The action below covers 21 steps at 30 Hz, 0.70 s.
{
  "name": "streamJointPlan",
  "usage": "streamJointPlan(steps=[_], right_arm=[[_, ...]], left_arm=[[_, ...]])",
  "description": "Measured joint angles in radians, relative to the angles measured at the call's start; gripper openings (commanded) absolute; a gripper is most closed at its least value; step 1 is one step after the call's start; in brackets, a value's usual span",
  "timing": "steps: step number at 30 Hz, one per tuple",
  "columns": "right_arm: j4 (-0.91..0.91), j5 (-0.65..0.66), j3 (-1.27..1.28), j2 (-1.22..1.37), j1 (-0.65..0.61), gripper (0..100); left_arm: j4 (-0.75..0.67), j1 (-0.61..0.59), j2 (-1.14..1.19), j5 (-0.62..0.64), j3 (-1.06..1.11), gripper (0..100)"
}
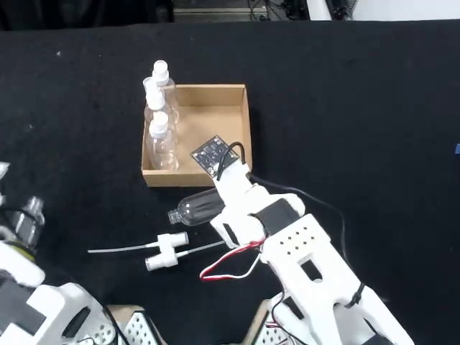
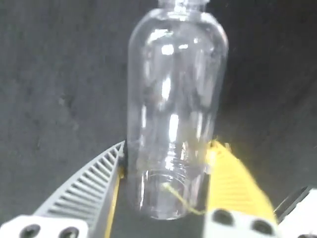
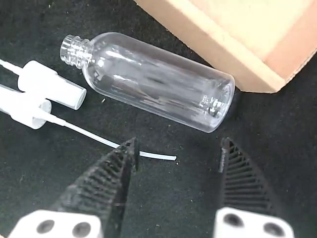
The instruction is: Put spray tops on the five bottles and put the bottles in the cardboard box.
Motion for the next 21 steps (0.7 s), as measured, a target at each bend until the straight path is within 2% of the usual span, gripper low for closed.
streamJointPlan(steps=[6,14,21], right_arm=[[0.000,0.000,0.000,0.000,0.000,23.3],[0.000,0.000,0.000,0.000,0.000,23.3],[0.000,0.000,0.000,0.000,0.000,23.3]], left_arm=[[0.000,-0.032,0.000,-0.087,0.000,33],[-0.005,0.051,0.000,-0.092,0.000,33],[-0.210,0.095,0.000,-0.092,0.044,34]])
